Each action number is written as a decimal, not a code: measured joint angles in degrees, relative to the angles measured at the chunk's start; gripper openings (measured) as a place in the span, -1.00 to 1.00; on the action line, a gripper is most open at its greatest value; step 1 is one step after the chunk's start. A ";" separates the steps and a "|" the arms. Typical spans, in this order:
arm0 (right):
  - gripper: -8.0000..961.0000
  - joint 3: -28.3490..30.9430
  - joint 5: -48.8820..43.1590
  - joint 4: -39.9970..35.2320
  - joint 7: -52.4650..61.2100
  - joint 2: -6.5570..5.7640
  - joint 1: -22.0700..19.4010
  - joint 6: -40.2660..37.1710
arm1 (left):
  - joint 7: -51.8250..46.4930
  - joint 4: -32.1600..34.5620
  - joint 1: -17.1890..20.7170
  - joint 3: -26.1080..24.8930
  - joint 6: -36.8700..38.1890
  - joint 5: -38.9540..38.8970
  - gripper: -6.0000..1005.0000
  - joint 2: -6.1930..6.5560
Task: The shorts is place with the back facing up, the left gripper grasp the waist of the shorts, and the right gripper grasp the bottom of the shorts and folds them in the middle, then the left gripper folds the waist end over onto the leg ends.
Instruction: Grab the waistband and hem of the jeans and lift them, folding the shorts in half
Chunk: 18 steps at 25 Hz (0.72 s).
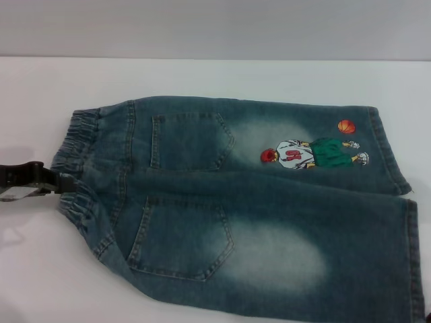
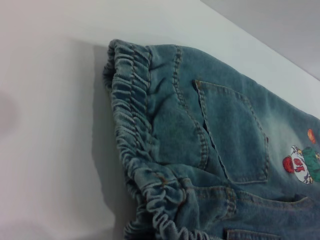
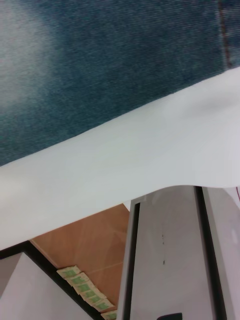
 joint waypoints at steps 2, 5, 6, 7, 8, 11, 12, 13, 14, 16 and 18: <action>0.16 -0.05 -0.06 0.16 0.00 0.05 0.25 0.26 | 0.00 0.07 0.00 0.00 0.03 -0.01 -0.94 0.03; 0.16 -0.08 -0.42 0.26 0.00 0.17 0.43 0.40 | 0.00 0.26 0.00 0.00 0.15 -0.26 -0.94 0.04; 0.16 -0.08 -0.48 0.27 0.01 0.22 0.45 0.41 | 0.00 0.26 0.00 0.00 0.15 -0.26 -0.94 0.04; 0.16 -0.09 -0.51 0.28 0.01 0.23 0.48 0.41 | 0.00 0.26 0.00 0.00 0.16 -0.40 -0.94 0.09; 0.16 -0.08 -0.52 0.29 0.02 0.24 0.48 0.41 | 0.00 0.20 0.00 0.00 0.17 -0.55 -0.94 0.16; 0.16 -0.08 -0.66 0.30 0.02 0.25 0.48 0.39 | 0.00 0.20 0.00 0.00 0.17 -0.55 -0.94 0.16; 0.16 -0.09 -0.81 0.30 0.03 0.25 0.50 0.37 | 0.00 0.20 0.00 0.00 0.17 -0.55 -0.94 0.16; 0.16 -0.08 -0.98 0.26 0.03 0.26 0.52 0.33 | 0.00 0.17 0.00 0.00 0.18 -0.67 -0.94 0.18; 0.16 -0.08 -1.17 0.20 0.03 0.26 0.55 0.28 | 0.00 0.13 0.00 0.00 0.16 -0.70 -0.94 0.19; 0.16 -0.09 -1.41 0.07 0.04 0.26 0.56 0.17 | 0.00 0.14 0.00 0.00 0.13 -0.70 -0.94 0.19; 0.16 -0.08 -1.44 0.01 0.05 0.26 0.56 0.11 | 0.00 0.14 0.00 0.00 0.13 -0.70 -0.94 0.19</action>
